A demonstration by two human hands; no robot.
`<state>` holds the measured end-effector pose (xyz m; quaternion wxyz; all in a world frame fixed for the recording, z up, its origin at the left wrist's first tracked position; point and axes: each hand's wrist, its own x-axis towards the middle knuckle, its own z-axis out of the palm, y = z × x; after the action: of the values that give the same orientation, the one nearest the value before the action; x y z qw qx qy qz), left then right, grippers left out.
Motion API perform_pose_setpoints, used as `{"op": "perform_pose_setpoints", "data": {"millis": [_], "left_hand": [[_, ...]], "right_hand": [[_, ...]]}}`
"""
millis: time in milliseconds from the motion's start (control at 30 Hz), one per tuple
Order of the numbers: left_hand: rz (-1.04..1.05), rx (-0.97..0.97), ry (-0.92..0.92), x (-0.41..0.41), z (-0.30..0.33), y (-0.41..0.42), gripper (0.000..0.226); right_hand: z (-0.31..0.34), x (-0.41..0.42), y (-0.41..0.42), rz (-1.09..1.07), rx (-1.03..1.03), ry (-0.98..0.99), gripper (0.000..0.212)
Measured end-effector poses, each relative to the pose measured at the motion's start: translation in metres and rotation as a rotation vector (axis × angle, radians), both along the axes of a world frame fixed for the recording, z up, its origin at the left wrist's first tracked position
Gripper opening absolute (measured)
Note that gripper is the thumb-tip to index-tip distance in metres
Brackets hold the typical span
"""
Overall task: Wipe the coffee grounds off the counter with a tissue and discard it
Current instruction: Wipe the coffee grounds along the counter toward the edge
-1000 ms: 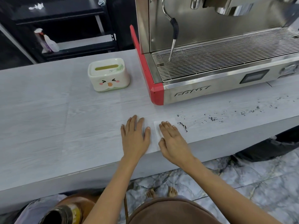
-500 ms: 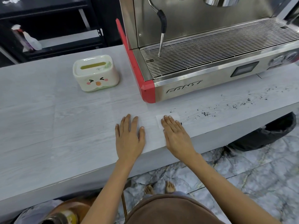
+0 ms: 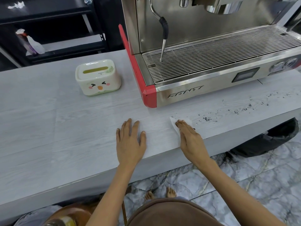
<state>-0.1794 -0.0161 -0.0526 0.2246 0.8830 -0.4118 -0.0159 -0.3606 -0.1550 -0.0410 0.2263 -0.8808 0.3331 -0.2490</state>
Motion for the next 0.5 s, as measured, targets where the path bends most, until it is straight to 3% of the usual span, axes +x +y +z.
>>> {"op": "perform_pose_setpoints", "data": {"millis": [167,300,500], "left_hand": [[0.007,0.001,-0.003,-0.002,0.001,-0.002,0.054],[0.007,0.047,-0.026,-0.004,0.003,-0.004,0.058],[-0.046,0.110,-0.036,-0.017,0.001,-0.025,0.059]], "right_hand": [[-0.004,0.022,0.017,0.103,-0.062,0.098,0.039],[-0.004,0.033,0.024,0.062,-0.087,0.162,0.050],[-0.006,0.045,0.024,0.021,-0.117,0.238,0.049]]}}
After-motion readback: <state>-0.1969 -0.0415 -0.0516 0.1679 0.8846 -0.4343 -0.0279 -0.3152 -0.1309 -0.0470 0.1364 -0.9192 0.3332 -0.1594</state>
